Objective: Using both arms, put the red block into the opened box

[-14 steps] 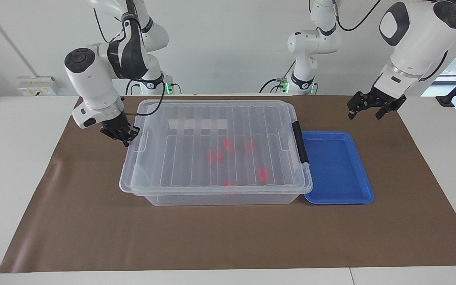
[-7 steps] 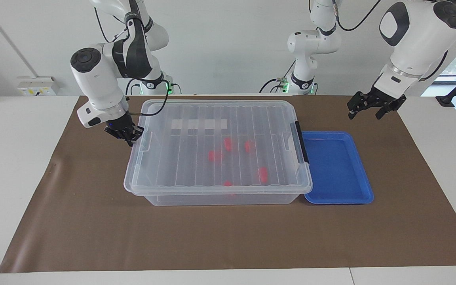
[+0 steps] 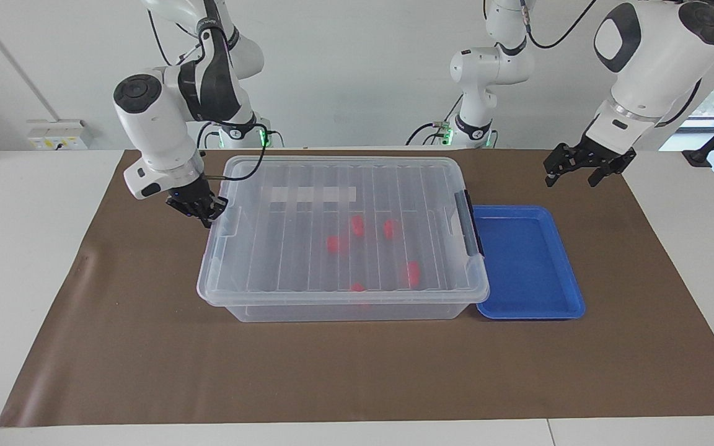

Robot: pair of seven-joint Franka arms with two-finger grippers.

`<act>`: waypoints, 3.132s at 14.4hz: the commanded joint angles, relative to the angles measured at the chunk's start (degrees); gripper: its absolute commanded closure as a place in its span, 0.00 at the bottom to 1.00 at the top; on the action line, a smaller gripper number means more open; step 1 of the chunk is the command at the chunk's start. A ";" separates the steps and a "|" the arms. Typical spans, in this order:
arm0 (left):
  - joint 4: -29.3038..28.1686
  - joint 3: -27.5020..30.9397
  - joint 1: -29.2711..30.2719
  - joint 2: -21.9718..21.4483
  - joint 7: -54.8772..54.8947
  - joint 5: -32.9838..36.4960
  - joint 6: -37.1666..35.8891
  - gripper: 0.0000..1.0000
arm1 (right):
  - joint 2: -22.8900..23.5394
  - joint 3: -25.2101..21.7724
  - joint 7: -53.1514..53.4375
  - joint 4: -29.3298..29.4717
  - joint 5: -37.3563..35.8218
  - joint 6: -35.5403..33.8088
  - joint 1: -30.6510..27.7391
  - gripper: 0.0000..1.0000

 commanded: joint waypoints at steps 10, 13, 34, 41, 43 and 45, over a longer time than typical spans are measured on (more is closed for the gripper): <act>-0.60 -0.07 0.61 -0.64 0.85 -1.12 -0.37 0.00 | -3.52 -2.80 0.00 15.53 0.41 -21.95 -1.24 0.00; -0.60 -0.07 0.61 -0.64 0.85 -1.12 -0.37 0.00 | -3.43 -3.68 -0.52 15.54 0.32 -20.46 -1.42 0.00; -0.60 -0.07 0.61 -0.64 0.85 -1.12 -0.28 0.00 | -3.16 -3.51 -18.19 15.62 -0.39 -19.14 -7.84 0.00; -0.60 -0.07 0.61 -0.64 0.85 -1.21 -0.37 0.00 | -3.25 -2.81 -18.54 15.36 -4.16 -19.50 -7.57 0.00; -0.60 -0.07 0.61 -0.64 0.85 -1.21 -0.37 0.00 | -3.17 -2.81 -18.63 15.36 -4.16 -18.62 -7.57 0.00; -0.60 -0.07 0.61 -0.64 0.85 -1.21 -0.37 0.00 | -3.25 -2.81 -18.72 15.36 -3.82 -18.53 -7.66 0.00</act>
